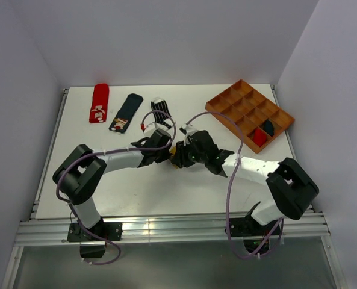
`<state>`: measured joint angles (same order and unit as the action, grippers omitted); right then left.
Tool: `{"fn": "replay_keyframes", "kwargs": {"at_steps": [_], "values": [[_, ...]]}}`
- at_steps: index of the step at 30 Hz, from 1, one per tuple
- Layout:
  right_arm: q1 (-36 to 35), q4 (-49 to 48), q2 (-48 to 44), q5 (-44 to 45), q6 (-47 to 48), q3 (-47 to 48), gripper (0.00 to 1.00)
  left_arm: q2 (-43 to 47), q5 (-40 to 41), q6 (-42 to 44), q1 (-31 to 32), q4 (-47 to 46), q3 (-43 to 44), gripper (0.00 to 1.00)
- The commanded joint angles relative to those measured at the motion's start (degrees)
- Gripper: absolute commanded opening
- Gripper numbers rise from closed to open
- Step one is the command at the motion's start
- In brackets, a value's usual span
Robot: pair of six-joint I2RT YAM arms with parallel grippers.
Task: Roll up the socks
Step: Roll the sock at the center of the board.
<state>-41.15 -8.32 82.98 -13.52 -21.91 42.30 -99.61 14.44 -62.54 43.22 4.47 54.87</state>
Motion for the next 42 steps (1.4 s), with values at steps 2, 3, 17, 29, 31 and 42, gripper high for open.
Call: {"fn": "replay_keyframes", "kwargs": {"at_steps": [2,3,17,29,31,42], "values": [[-0.6,-6.79,2.01,4.29,3.72,-2.4,0.4,-1.19,1.91,2.86,0.72,3.87,3.48,0.0],[-0.78,-7.24,2.97,4.73,4.41,-2.49,0.4,-1.46,2.0,3.04,0.81,4.31,3.75,0.0],[-4.47,-16.03,7.8,10.17,8.64,-4.6,0.42,-4.01,0.68,3.83,0.9,6.69,6.82,0.0],[-5.08,-12.43,14.66,11.67,9.34,-1.7,0.43,-4.89,0.07,3.83,0.9,7.83,8.23,0.01],[-5.26,-10.59,15.89,12.72,8.99,-0.12,0.43,-4.98,-0.37,3.57,0.9,7.83,8.41,0.01],[-5.88,2.95,22.4,21.25,5.83,7.0,0.0,-1.2,-0.55,1.2,0.64,6.52,6.92,0.09]]}}
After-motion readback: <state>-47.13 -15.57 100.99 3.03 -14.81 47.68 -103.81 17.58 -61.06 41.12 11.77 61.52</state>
